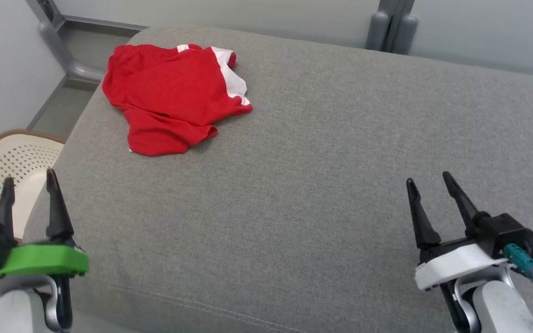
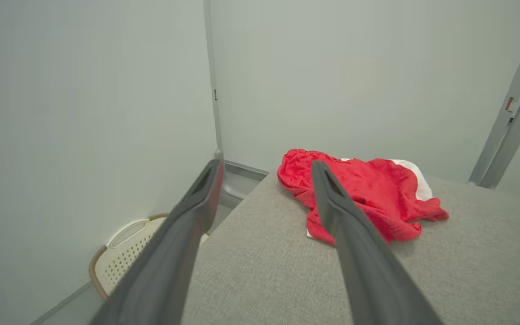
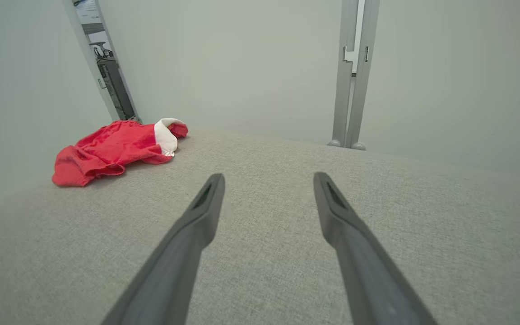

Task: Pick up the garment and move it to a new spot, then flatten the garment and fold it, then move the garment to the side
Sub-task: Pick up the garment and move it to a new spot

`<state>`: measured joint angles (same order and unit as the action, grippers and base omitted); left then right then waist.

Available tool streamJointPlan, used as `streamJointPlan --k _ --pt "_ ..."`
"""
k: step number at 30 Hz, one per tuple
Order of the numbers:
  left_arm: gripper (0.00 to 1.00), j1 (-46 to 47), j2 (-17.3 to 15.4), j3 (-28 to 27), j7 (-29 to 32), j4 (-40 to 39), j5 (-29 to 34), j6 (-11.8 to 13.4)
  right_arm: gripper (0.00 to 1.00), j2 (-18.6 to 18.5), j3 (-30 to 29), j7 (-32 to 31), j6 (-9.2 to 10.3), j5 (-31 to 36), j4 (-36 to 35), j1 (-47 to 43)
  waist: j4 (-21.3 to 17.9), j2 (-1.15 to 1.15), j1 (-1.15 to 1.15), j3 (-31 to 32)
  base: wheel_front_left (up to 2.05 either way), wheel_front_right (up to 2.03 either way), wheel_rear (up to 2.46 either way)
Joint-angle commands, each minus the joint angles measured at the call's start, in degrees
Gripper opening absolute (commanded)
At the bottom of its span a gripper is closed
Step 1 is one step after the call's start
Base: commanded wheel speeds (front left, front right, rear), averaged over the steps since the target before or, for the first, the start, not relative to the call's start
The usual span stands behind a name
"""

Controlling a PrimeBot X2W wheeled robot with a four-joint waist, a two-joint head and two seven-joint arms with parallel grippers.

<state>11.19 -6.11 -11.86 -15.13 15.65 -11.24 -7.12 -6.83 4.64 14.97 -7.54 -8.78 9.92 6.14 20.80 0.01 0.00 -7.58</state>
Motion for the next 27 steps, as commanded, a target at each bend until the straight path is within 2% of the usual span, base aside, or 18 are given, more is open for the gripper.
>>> streamJointPlan --k 1,8,13,18,24,27 --pt "1.0 3.0 -0.81 -0.04 0.0 0.34 -0.69 -0.23 1.0 -0.77 -0.52 -0.28 0.11 0.73 -0.74 1.15 -3.54 -0.01 0.0 -3.87 0.0 0.0 0.0" --pt "1.0 18.43 -4.88 0.38 0.01 3.57 -2.94 -0.4 1.0 -3.26 -3.55 -2.08 0.11 2.73 -5.39 4.67 -10.08 -0.01 0.0 -14.23 0.0 0.0 0.0" --pt "1.0 28.04 -9.75 1.78 0.02 5.95 -4.11 -0.41 1.0 -4.0 -5.28 -2.61 0.11 4.03 -9.34 6.96 -15.73 -0.01 0.0 -21.03 0.0 0.0 0.0" --pt "1.0 36.21 -16.2 3.83 0.18 10.84 -6.17 -0.42 1.0 -3.34 -6.97 -2.79 0.11 4.93 -12.69 7.47 -20.65 -0.01 0.0 -26.1 0.0 0.0 0.0" --pt "1.0 43.61 -20.99 7.06 1.76 18.87 -9.14 -0.42 1.0 -2.15 -8.11 -2.34 0.11 6.01 -15.69 7.24 -23.74 -0.01 0.0 -29.6 0.0 0.0 0.0" --pt "1.0 45.75 -22.15 8.89 3.48 23.51 -11.25 -0.43 1.0 -1.87 -8.06 -2.23 0.11 6.31 -16.45 7.51 -24.37 -0.01 0.0 -30.42 0.0 0.0 0.0"
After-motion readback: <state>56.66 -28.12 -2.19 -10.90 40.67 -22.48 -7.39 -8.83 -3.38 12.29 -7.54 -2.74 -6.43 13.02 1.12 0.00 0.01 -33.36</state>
